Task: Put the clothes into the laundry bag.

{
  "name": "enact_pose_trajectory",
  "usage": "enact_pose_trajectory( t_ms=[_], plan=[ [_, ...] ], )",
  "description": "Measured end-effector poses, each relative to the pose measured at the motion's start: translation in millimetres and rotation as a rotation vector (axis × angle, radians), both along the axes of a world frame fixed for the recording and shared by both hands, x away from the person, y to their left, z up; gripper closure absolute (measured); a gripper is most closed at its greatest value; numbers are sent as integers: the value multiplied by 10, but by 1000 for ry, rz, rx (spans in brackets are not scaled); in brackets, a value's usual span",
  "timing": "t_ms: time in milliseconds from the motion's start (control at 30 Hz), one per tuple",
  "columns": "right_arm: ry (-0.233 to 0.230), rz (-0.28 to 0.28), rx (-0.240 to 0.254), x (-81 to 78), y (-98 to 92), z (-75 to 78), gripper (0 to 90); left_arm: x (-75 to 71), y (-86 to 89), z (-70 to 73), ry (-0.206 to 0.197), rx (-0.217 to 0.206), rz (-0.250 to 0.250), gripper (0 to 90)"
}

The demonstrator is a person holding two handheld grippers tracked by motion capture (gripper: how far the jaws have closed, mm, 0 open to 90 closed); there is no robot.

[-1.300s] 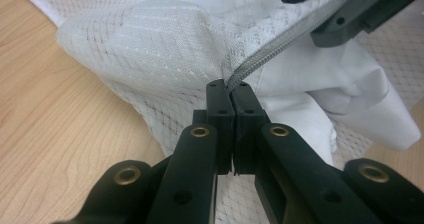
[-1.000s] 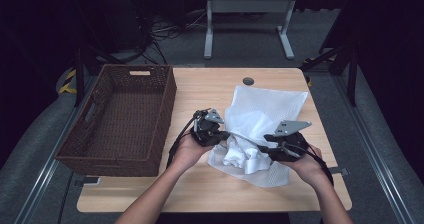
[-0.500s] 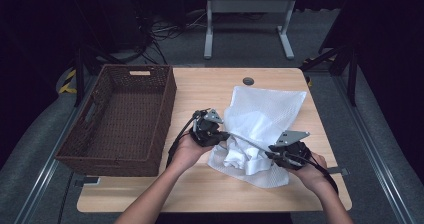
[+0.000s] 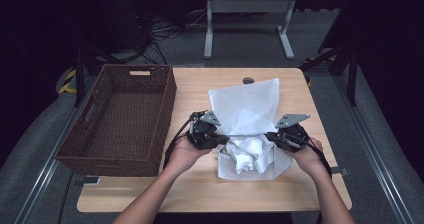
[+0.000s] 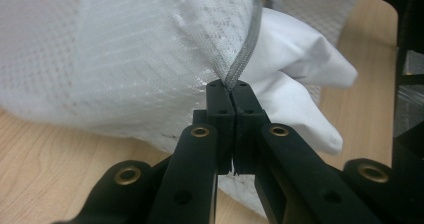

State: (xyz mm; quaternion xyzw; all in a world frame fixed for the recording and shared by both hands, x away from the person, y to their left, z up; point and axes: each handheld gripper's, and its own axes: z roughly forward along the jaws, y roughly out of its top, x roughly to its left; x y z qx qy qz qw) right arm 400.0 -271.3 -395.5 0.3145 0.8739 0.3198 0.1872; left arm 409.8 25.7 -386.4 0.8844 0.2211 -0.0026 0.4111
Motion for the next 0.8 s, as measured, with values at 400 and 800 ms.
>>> enact_pose_trajectory(
  t_ms=[400, 800],
  plan=[
    [22, -12, 70, 406, 106, -53, 799, -72, -113, -44, 36, -16, -56, 889],
    [50, 36, 146, -194, -19, 227, 401, -59, -105, -60, 41, -15, -45, 889]
  ],
)
